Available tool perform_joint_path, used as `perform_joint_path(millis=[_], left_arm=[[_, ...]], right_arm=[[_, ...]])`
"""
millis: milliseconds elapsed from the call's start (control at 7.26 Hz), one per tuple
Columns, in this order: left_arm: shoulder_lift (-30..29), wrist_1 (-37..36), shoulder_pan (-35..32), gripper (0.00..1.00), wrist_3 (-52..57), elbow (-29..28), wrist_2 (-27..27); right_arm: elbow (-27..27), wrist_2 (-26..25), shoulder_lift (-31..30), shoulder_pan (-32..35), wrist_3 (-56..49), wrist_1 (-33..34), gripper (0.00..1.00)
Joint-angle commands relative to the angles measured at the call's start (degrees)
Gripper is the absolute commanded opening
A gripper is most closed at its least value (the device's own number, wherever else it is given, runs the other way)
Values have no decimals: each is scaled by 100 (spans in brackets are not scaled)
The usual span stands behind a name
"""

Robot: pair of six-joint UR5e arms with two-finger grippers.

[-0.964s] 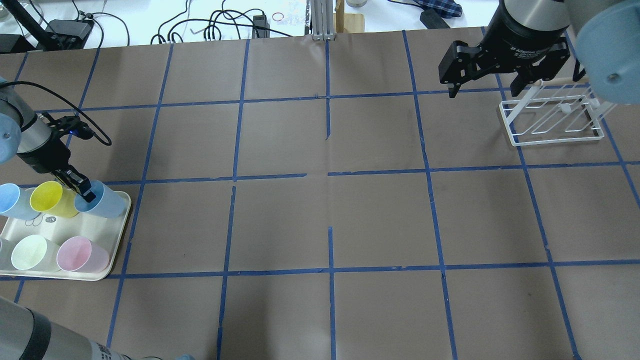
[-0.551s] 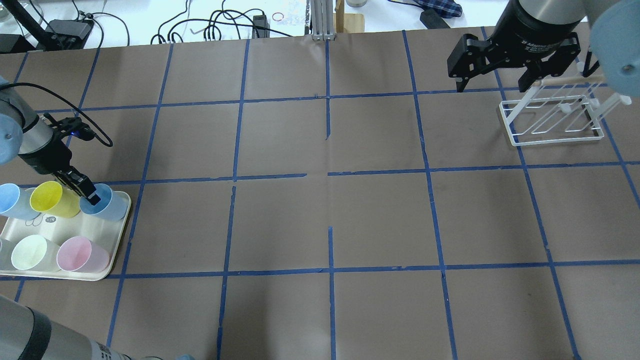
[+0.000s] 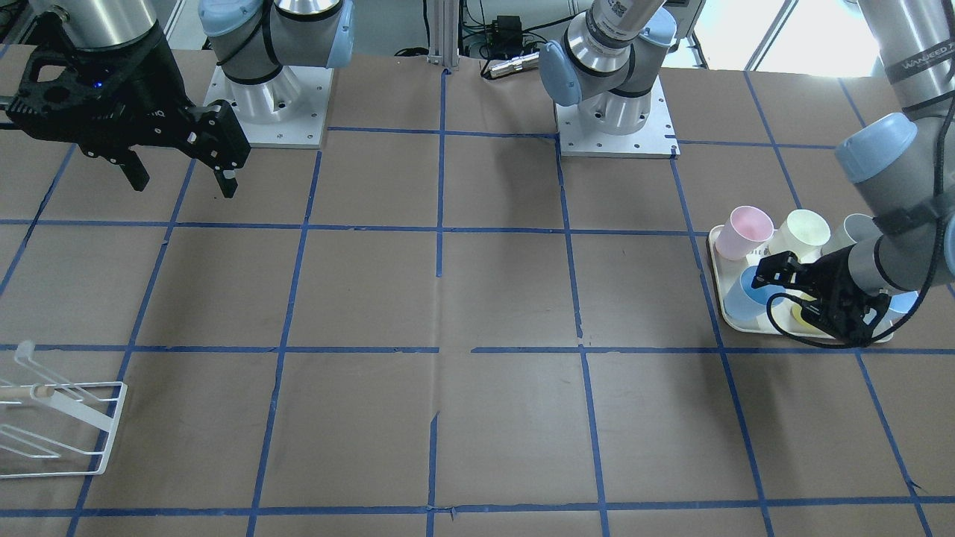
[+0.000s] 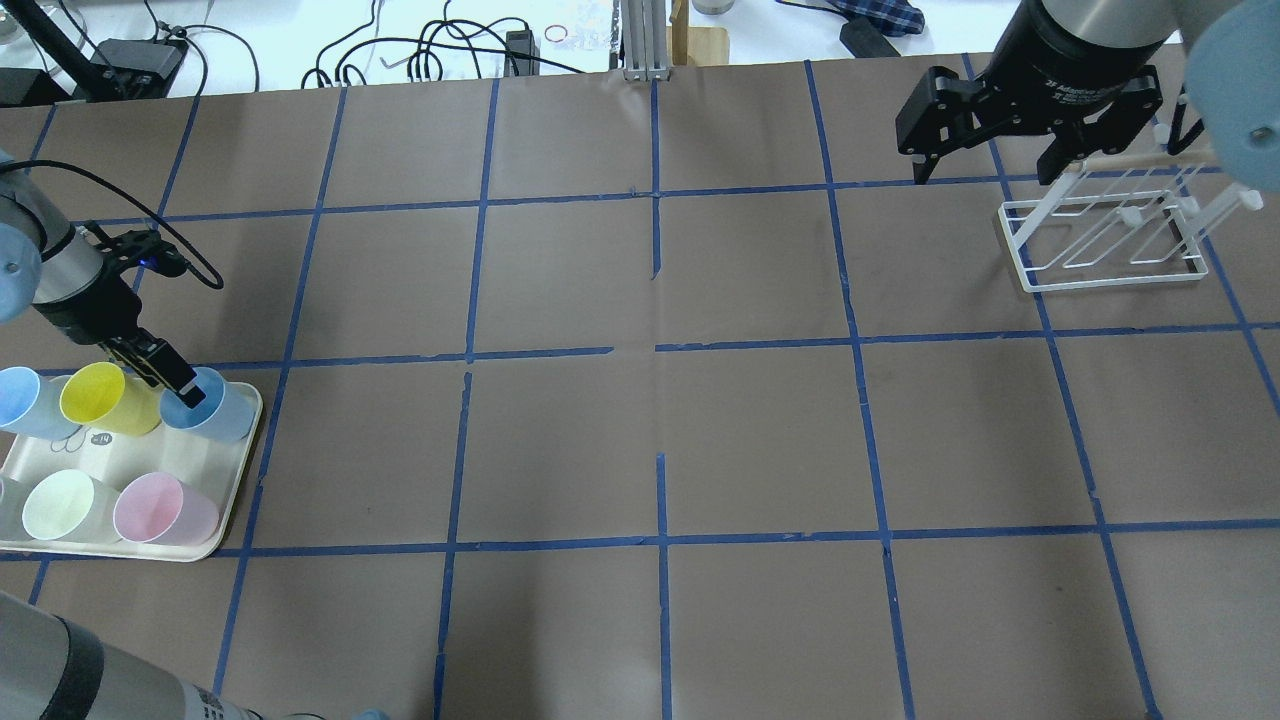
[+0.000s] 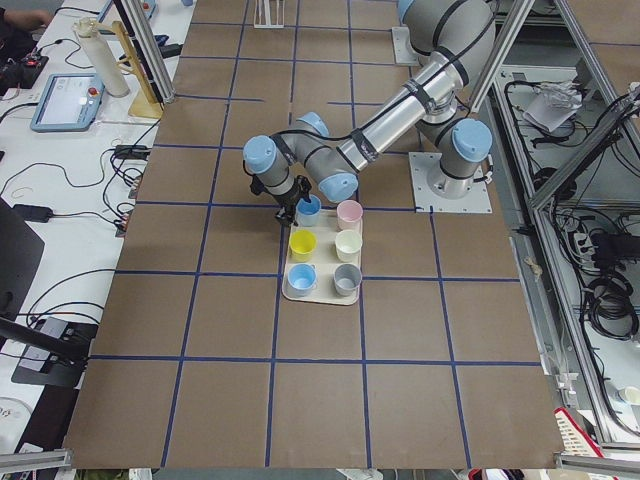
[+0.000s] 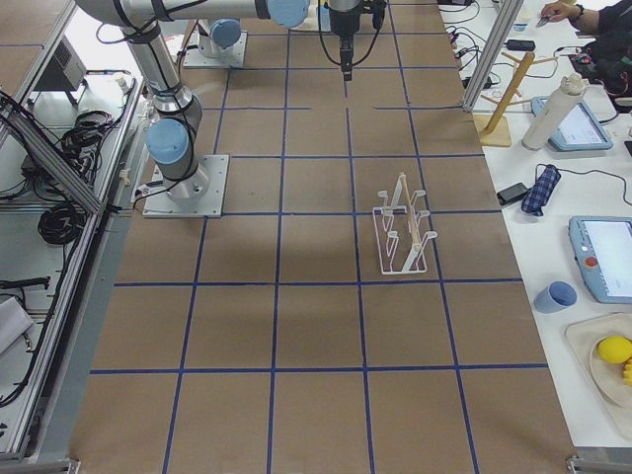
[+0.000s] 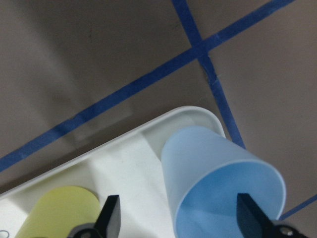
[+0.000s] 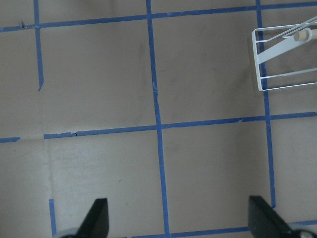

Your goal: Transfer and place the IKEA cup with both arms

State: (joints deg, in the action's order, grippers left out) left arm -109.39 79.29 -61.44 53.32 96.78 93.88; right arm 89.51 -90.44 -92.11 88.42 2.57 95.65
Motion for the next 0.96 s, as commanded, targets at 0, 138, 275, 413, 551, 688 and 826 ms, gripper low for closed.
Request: perform_joint_path(millis=[0, 138, 275, 413, 551, 688, 826], left_arm=[[364, 873, -778, 100, -1877, -718, -438], [514, 1191, -1304, 100, -2287, -1044, -485], [690, 1194, -1953, 100, -3074, -1247, -450], [935, 1203, -2404, 100, -4222, -1249, -415], [1216, 1203, -2765, 100, -5008, -1240, -389], [1567, 1229, -2908, 100, -5425, -1092, -406], [1883, 1282, -2918, 100, -5890, -995, -389]], right_arm=[[5, 0, 0, 0, -20, -11, 100], [5, 0, 0, 0, -20, -3, 100], [23, 0, -9, 8, -20, -11, 100], [23, 9, -17, 8, -11, -12, 100], [14, 9, -9, 8, -29, -12, 100], [14, 0, -9, 8, -29, -12, 100], [14, 0, -17, 8, -29, -12, 100]])
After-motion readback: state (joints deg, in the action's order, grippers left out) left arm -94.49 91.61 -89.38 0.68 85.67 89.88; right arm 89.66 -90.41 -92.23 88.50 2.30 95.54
